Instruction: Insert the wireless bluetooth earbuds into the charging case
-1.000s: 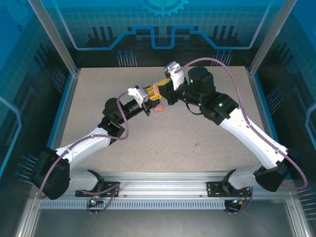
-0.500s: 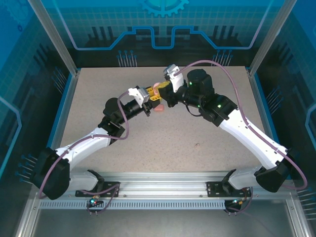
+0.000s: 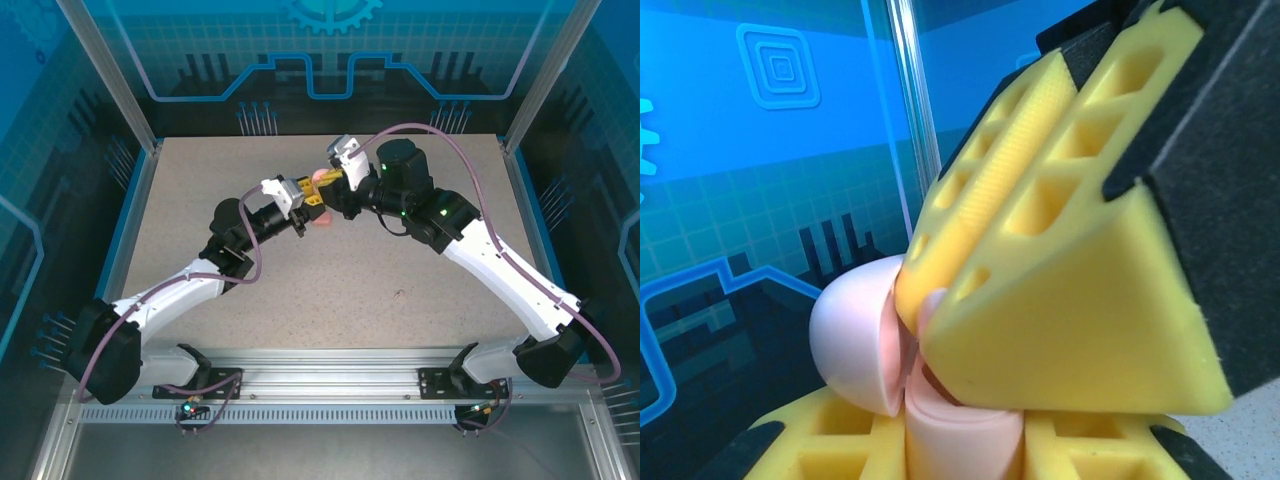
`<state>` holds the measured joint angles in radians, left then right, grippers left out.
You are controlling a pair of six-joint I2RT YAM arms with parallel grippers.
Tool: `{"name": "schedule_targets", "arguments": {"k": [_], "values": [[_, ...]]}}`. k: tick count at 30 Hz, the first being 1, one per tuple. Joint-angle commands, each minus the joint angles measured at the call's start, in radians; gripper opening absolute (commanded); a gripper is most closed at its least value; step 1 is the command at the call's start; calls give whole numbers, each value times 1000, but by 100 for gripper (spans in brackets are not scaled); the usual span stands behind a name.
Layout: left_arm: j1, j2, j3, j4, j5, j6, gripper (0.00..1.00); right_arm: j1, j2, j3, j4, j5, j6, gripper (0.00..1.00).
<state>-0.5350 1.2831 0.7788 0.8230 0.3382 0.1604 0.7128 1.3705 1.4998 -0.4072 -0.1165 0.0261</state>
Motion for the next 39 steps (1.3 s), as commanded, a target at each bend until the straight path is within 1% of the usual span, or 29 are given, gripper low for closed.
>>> {"name": "schedule_targets", "arguments": {"k": [1,5,9,12,15,17,22,26,28,34,37,39], "values": [[-3,-12,43,29,2,17,0,-3,-4,44,-22,-38,20,29],[-4,-8,38,29,0,17,0,-6,-3,112,-50,-28,72,53],[-3,-5,32,36,-4,15,0,-19,-34,154,-56,23,150,62],[-3,-4,26,42,-8,16,0,-45,-80,151,-61,86,236,65],[-3,-5,19,48,-17,20,0,-91,-116,142,-137,179,360,66],[-4,-6,12,53,-20,24,0,-130,-142,105,-201,240,461,66],[-4,-5,4,66,-35,33,0,-208,-207,-108,-307,326,671,66],[-4,-7,5,68,-39,35,0,-217,-206,-255,-396,383,804,66],[-3,-8,4,70,-40,36,0,-219,-192,-335,-445,416,907,66],[-4,-10,5,74,-45,36,0,-218,-137,-534,-488,443,1168,63],[-4,-11,3,78,-45,31,0,-213,-118,-604,-450,412,1267,61],[-4,-13,1,79,-47,29,0,-210,-106,-642,-415,387,1307,59]]}}
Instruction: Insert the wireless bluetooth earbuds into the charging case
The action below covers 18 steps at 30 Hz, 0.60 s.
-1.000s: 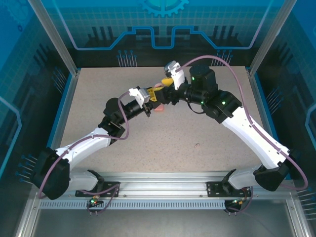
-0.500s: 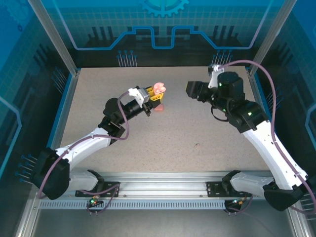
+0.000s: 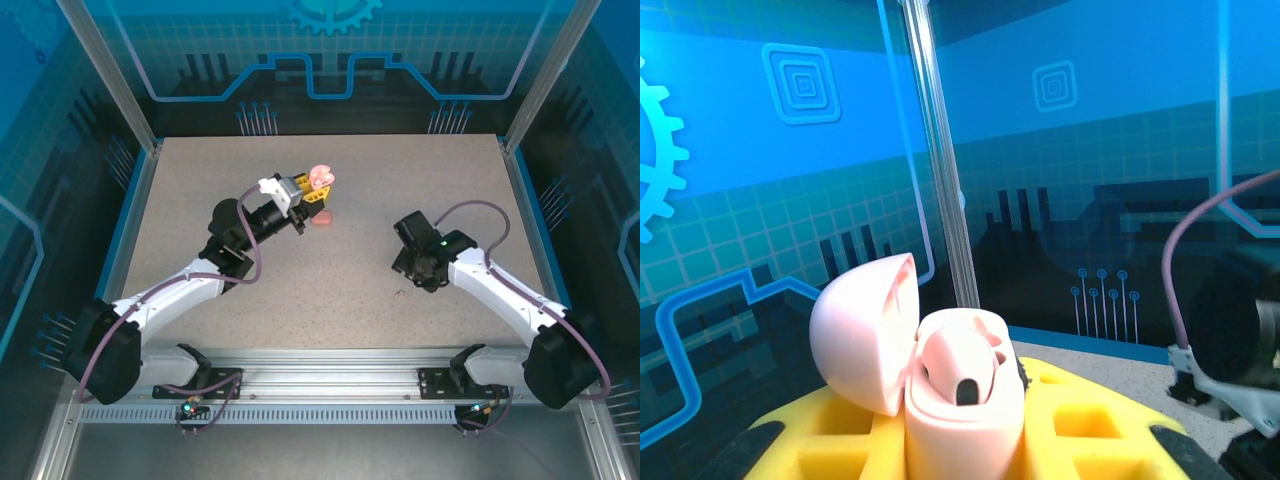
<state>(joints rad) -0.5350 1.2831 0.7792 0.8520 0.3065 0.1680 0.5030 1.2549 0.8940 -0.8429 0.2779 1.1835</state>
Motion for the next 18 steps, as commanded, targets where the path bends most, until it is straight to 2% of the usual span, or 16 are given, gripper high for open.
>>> {"name": "schedule_targets", "arguments": {"k": [1,12,18], "values": [[-4,-12,-1,50,-16,21,0,0,20,-46,38,-21,164,58],[-4,-11,-14,67,-18,10,0,5,169,-68,131,-90,253,48],[-4,-11,-17,68,-17,6,0,6,218,-76,156,-106,265,47]]}}
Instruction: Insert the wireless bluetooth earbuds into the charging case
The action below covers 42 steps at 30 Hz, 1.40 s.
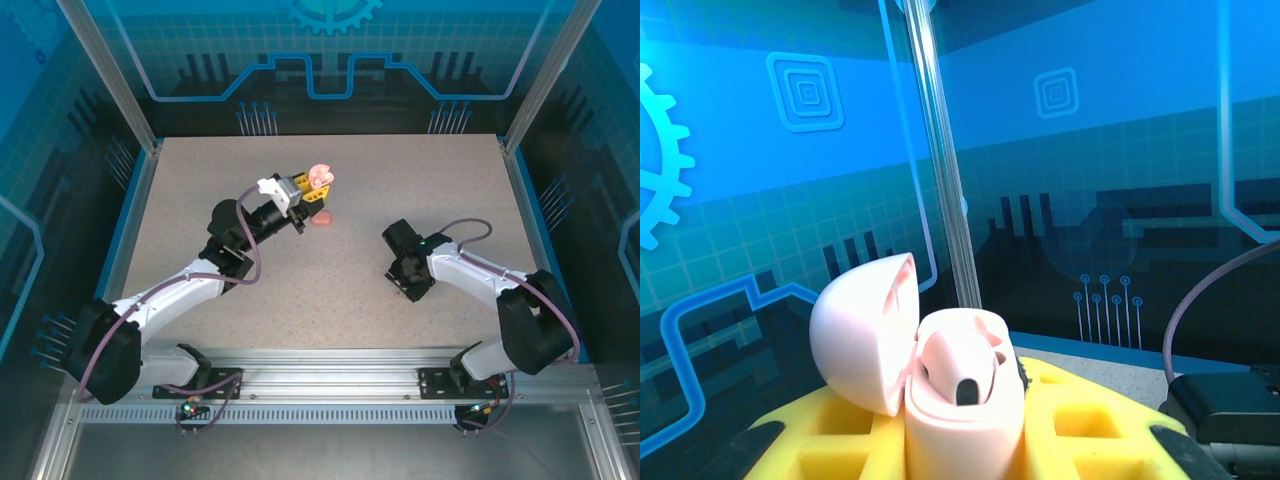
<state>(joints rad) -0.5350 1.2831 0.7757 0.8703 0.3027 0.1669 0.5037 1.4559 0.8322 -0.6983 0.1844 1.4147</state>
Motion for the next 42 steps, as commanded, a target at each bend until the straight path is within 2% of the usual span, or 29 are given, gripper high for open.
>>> {"name": "schedule_targets", "arguments": {"k": [1,16,29,37,42], "values": [[-4,-11,-13,52,-13,8,0,5,25,-20,20,-19,36,47],[-4,-11,-15,54,-17,13,0,2,98,-35,56,-23,39,39],[-5,-7,-15,55,-17,14,0,-7,94,-54,45,2,29,32],[-4,-7,-14,55,-17,10,0,-8,96,-54,49,7,0,23],[-3,-14,-12,52,-14,8,0,-9,95,-51,67,9,-79,16]]}}
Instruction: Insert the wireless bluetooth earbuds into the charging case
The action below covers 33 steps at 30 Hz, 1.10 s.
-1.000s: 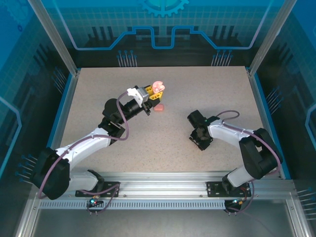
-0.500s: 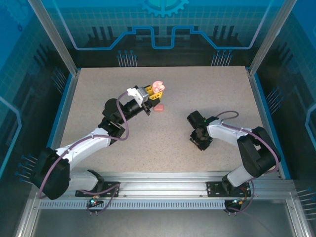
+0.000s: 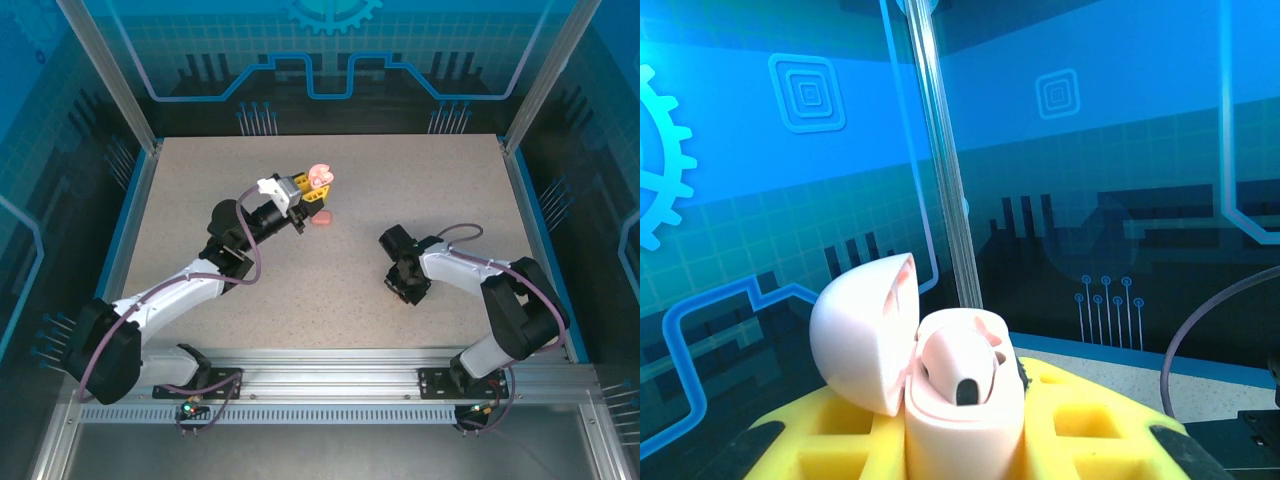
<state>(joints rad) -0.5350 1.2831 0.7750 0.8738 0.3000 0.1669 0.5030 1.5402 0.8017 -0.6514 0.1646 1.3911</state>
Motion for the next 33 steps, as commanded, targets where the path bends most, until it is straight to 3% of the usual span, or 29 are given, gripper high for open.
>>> {"name": "schedule_targets", "arguments": {"k": [1,7,12,18,26,33], "values": [[-4,-15,-11,45,-12,10,0,-8,9,-17,31,27,-90,16],[-4,-25,-13,35,-13,17,0,1,-42,5,98,60,-338,13],[-5,-30,-11,34,-9,18,0,11,-189,-39,251,79,-563,13],[-4,-30,3,28,3,16,0,12,-370,-20,390,1,-795,13],[-4,-28,20,15,11,16,0,11,-459,254,374,-74,-991,14],[-4,-19,34,9,19,8,0,6,-429,489,383,-161,-1040,15]]}}
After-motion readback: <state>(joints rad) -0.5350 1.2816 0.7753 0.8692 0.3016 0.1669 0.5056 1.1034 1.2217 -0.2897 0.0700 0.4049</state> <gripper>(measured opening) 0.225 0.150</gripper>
